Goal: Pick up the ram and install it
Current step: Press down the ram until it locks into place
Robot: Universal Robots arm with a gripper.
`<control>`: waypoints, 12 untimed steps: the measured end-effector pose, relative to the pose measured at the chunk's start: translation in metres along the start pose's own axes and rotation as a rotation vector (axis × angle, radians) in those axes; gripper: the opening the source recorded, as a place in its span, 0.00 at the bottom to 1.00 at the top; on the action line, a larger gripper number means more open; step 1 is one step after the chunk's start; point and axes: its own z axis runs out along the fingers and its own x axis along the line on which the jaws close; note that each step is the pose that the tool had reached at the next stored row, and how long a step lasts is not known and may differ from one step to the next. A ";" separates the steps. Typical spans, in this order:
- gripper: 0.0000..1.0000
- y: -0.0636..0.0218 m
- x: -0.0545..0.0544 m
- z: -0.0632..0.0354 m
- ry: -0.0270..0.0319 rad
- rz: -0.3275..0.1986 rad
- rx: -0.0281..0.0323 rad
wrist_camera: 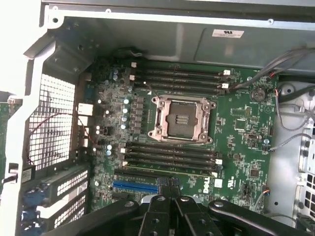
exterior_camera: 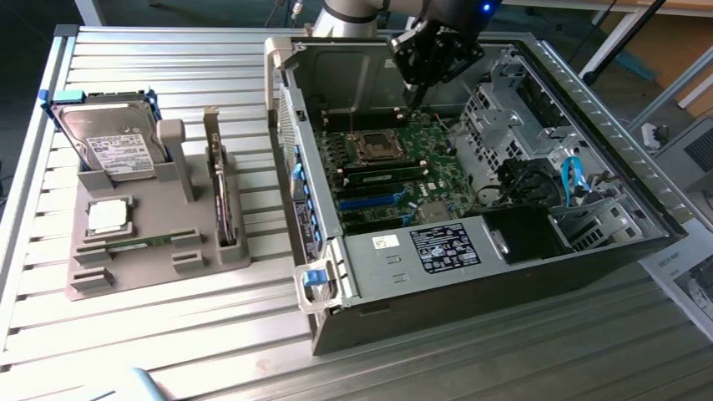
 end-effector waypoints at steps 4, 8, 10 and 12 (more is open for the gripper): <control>0.11 0.0000 0.000 0.0000 -0.0098 0.003 0.0391; 0.11 0.0000 0.000 0.0001 -0.0508 0.000 0.0459; 0.11 0.0000 0.000 0.0000 -0.0507 0.000 0.0461; 0.11 0.0000 0.000 0.0000 -0.0595 0.000 0.0469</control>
